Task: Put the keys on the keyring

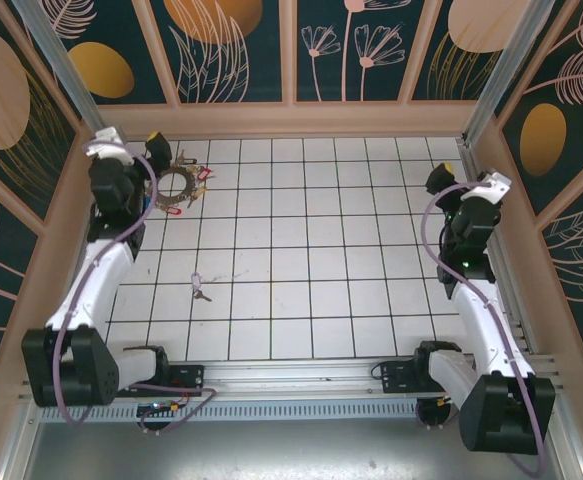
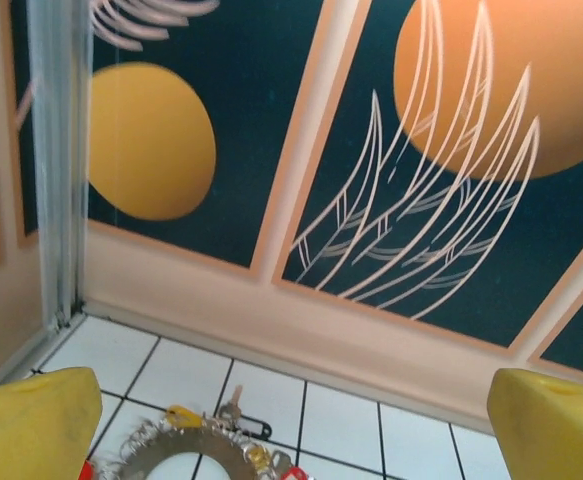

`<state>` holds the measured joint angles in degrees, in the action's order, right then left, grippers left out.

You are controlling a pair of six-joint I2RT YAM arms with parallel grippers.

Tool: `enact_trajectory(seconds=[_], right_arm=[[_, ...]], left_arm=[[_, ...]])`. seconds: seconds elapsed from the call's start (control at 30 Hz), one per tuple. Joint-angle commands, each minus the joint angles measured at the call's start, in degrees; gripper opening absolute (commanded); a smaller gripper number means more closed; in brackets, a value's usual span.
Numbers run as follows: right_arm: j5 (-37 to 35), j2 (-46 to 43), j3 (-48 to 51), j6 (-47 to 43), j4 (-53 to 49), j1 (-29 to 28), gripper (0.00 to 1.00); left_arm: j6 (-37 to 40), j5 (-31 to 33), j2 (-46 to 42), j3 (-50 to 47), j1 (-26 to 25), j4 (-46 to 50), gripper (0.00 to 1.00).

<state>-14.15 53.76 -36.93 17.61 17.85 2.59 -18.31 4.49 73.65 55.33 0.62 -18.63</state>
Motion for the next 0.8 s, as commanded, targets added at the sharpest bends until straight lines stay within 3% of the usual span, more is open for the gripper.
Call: enact_trajectory(seconds=[0.0,0.1,0.2,0.27,0.43,0.77], right_arm=[[-2.34,1.18,-1.52,6.66,-17.26,0.53,0.99],[1.0,3.27,-2.49,6.94,-19.64,0.31,0.99],[7.22,5.04,-2.35,6.8,-17.69,-0.22,0.98],[9.67,6.42,-3.21,7.3,-17.2,-0.86,0.97],[9.58,8.59,-5.93,6.34,-18.33,-2.66,0.97],[10.64,9.0,-6.21,5.7,-19.2,-3.85,0.97]], left_arm=[[-2.61,-3.91,12.88,8.66,-0.01,16.72,0.99],[-0.84,-8.24,27.79,22.41,-0.02,25.14,0.99],[2.67,-15.23,37.87,31.81,-0.01,30.75,0.99],[3.36,-16.02,42.07,35.28,-0.01,33.38,0.99],[6.75,-14.01,47.95,36.45,0.09,34.29,0.99],[6.11,-24.06,53.96,36.16,0.08,36.19,0.99]])
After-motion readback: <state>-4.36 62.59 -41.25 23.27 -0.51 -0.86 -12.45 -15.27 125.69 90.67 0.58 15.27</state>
